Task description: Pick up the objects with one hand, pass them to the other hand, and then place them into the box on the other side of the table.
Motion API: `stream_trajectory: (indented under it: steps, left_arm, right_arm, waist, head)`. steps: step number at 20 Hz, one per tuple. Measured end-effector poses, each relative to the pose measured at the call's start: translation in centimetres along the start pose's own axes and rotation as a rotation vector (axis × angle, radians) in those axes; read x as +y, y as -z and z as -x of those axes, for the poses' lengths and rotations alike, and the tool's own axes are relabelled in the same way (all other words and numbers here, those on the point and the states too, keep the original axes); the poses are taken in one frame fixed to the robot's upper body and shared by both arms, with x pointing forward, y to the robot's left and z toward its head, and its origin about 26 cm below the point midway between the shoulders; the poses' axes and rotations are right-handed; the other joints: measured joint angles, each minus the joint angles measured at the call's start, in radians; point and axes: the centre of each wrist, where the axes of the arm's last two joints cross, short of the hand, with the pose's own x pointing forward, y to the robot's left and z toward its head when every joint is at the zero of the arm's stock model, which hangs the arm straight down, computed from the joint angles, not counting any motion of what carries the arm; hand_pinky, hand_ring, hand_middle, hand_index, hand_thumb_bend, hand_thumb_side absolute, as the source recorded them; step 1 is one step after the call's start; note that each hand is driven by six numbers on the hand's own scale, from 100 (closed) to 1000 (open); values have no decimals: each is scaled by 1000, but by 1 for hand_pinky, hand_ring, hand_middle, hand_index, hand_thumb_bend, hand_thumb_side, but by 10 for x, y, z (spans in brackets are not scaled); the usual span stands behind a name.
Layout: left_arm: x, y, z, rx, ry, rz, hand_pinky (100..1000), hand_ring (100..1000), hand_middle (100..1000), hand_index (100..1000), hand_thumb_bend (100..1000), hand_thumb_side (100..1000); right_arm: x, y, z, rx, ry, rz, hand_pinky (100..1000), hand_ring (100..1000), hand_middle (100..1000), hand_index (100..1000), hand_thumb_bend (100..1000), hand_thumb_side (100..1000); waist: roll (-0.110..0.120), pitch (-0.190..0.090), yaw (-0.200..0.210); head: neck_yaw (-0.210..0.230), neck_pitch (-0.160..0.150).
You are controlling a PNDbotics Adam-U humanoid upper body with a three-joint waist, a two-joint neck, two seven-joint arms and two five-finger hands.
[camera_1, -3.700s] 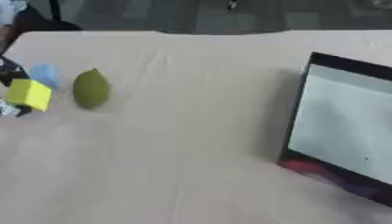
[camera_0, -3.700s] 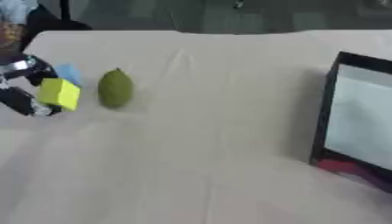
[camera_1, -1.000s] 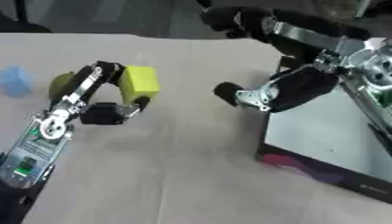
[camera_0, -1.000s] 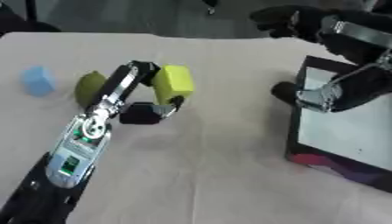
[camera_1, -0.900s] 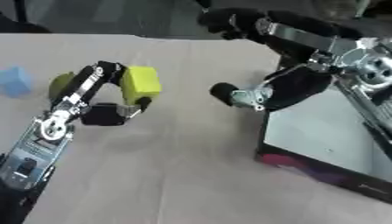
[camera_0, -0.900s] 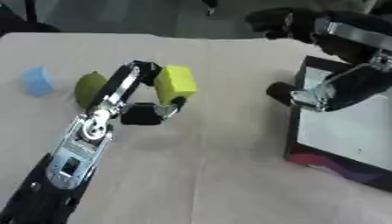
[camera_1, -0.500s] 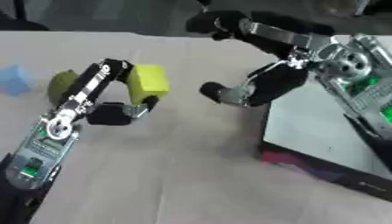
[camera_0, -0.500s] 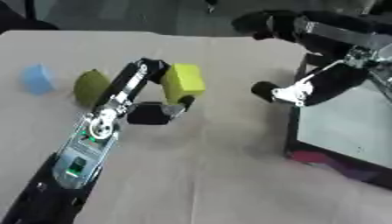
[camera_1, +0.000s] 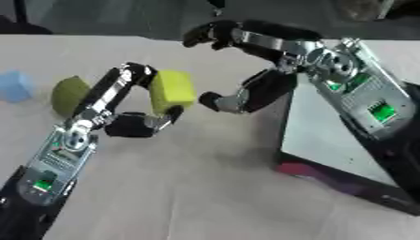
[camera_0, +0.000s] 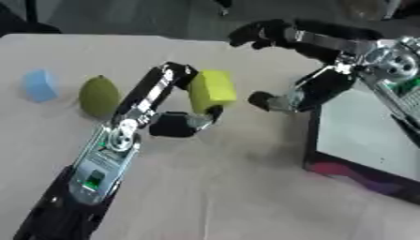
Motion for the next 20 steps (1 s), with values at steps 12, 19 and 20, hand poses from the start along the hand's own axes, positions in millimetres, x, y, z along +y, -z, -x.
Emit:
stream_trajectory:
  steps: [12,19,20]
  left_arm:
    - [-7,7,-9,-89,-27,-44,702,551,418,486,100,323]
    - [-11,9,-12,-136,-83,-50,704,551,416,484,100,363]
    - [-11,9,-12,-141,-92,-50,704,552,417,485,100,358]
  right_arm:
    - [9,11,17,15,-45,-39,956,1000,944,913,357,264]
    - [12,13,24,29,-57,-31,956,1000,922,901,330,261]
    - [12,13,24,28,-58,-28,956,1000,914,894,309,260]
  waist:
    - [-6,0,15]
    - [-10,0,20]
    - [-10,0,21]
  head:
    - [-29,0]
    - [-39,0]
    - [-39,-1]
